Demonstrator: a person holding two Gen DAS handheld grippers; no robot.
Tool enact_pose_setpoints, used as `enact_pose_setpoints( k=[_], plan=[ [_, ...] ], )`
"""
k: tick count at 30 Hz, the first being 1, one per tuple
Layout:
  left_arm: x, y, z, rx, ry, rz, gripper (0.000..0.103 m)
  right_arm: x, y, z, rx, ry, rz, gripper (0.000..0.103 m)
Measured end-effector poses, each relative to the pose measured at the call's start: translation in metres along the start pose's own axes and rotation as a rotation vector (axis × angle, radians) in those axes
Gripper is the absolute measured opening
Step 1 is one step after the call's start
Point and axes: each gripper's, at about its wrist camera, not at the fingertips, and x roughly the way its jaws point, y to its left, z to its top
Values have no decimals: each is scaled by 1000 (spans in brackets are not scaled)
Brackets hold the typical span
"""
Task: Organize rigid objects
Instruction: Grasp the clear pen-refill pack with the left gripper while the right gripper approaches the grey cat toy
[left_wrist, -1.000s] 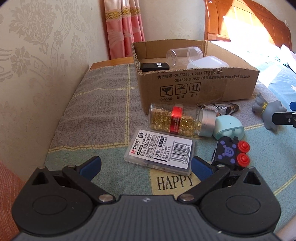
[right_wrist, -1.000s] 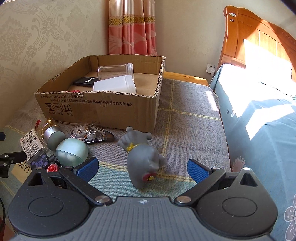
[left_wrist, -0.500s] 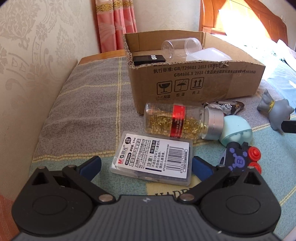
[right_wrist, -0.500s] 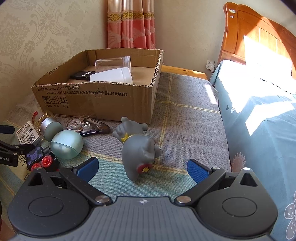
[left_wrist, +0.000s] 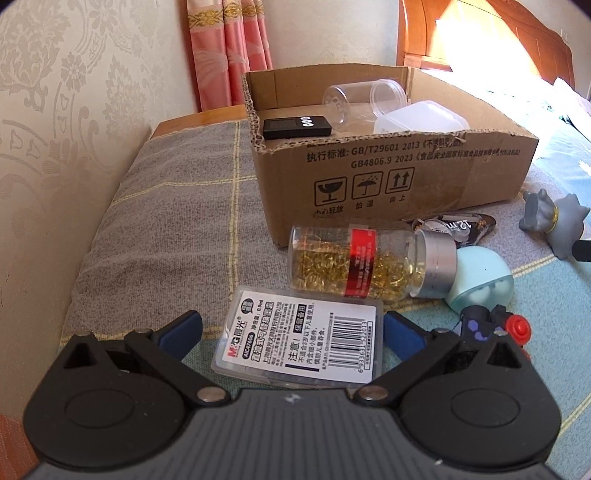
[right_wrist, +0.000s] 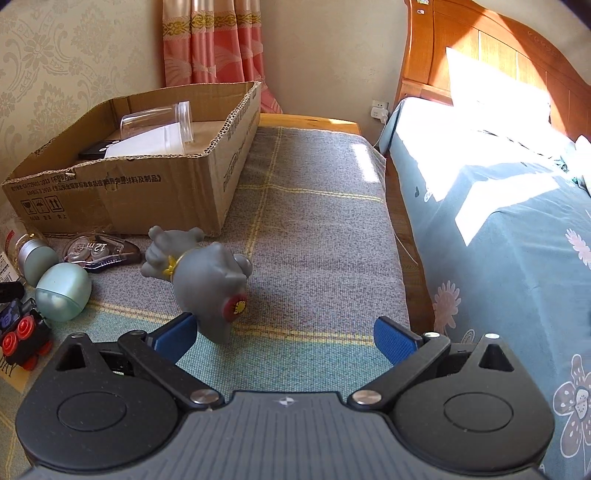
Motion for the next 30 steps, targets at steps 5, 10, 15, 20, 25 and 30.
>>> enact_pose_setpoints(
  k=[5, 10, 15, 20, 25, 30],
  plan=[
    [-3, 0, -2, 15, -16, -9, 101, 4, -3, -6, 8, 16, 6, 103],
    [-8, -1, -4, 12, -15, -40, 91, 2, 3, -8, -2, 11, 32, 103],
    [-13, -1, -7, -3, 8, -38, 91, -3, 11, -7, -15, -1, 64, 103],
    [-25, -3, -17, -42, 47, -23, 91, -3, 15, -8, -32, 4, 77, 103],
    [-35, -6, -28, -83, 93, -34, 91, 9, 6, -4, -15, 8, 54, 103],
    [-40, -11, -35, -58, 97, -57, 91, 19, -11, 4, 29, 0, 9, 103]
  ],
)
